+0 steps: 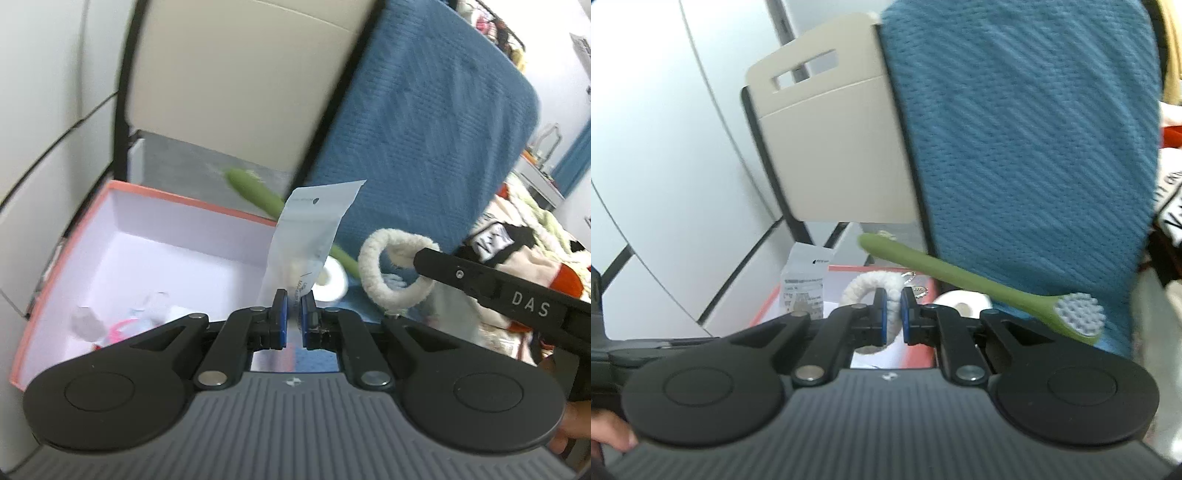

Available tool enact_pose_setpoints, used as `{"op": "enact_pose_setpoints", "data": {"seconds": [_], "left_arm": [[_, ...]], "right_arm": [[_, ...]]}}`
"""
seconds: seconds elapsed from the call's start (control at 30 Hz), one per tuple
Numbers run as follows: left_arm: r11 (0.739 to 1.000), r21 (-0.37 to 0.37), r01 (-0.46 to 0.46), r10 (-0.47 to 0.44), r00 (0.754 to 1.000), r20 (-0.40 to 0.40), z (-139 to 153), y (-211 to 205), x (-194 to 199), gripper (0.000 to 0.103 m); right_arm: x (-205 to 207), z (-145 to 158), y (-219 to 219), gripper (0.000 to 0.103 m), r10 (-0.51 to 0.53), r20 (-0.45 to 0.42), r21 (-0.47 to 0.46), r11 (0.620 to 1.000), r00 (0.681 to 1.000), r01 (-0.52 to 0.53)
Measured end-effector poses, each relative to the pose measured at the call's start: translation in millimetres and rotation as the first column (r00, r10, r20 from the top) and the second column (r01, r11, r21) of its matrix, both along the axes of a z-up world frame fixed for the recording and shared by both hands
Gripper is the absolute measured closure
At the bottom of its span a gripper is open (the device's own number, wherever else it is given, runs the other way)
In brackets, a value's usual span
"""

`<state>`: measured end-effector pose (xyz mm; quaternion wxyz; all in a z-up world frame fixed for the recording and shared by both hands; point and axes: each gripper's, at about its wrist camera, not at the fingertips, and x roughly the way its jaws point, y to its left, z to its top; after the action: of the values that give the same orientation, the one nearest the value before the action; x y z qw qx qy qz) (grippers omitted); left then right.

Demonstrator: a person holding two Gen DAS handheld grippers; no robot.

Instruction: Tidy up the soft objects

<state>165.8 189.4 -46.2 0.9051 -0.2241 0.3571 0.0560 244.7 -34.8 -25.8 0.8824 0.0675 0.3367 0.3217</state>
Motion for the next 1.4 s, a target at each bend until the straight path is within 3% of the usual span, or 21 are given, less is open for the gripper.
{"op": "enact_pose_setpoints", "data": {"seconds": [0.17,0.47,0.6,0.77,0.8,0.87,0.93,1.07,1.4], "left_arm": [[0.999,0.002,-0.041,0.041,0.998,-0.04,-13,43,-10,0.094],[0.998,-0.01,-0.064,0.062,0.989,-0.138,-62,93,-18,0.094],[0.997,-0.021,-0.08,0.076,0.985,-0.158,-78,103,-23,0.094],[0.997,-0.029,-0.078,0.072,0.982,-0.175,-90,98,-28,0.092],[0.997,-0.024,-0.074,0.069,0.983,-0.17,-89,97,-29,0.089],[0.998,-0.015,-0.065,0.061,0.982,-0.177,-85,95,-29,0.063],[0.997,0.005,-0.074,0.074,0.985,-0.158,-80,94,-31,0.052],[0.996,0.018,-0.085,0.087,0.991,-0.103,-56,91,-39,0.052],[0.99,0.096,-0.098,0.1,0.995,-0.01,15,61,-72,0.052]], "right_arm": [[-5,-14,42,0.092,0.049,-0.031,-0.009,0.999,0.998,-0.05],[-11,-72,98,0.092,0.105,-0.133,-0.083,0.99,0.986,-0.117],[-12,-97,112,0.092,0.113,-0.181,-0.117,0.984,0.977,-0.135],[-13,-108,116,0.09,0.114,-0.201,-0.13,0.981,0.973,-0.141],[-13,-107,116,0.09,0.115,-0.201,-0.124,0.982,0.973,-0.142],[-11,-105,115,0.088,0.107,-0.205,-0.127,0.983,0.973,-0.135],[-9,-101,113,0.088,0.096,-0.209,-0.125,0.984,0.973,-0.124],[-11,-80,103,0.073,0.089,-0.18,-0.11,0.988,0.98,-0.11],[-33,-9,57,0.073,0.092,-0.039,-0.029,0.995,0.995,-0.093]]}}
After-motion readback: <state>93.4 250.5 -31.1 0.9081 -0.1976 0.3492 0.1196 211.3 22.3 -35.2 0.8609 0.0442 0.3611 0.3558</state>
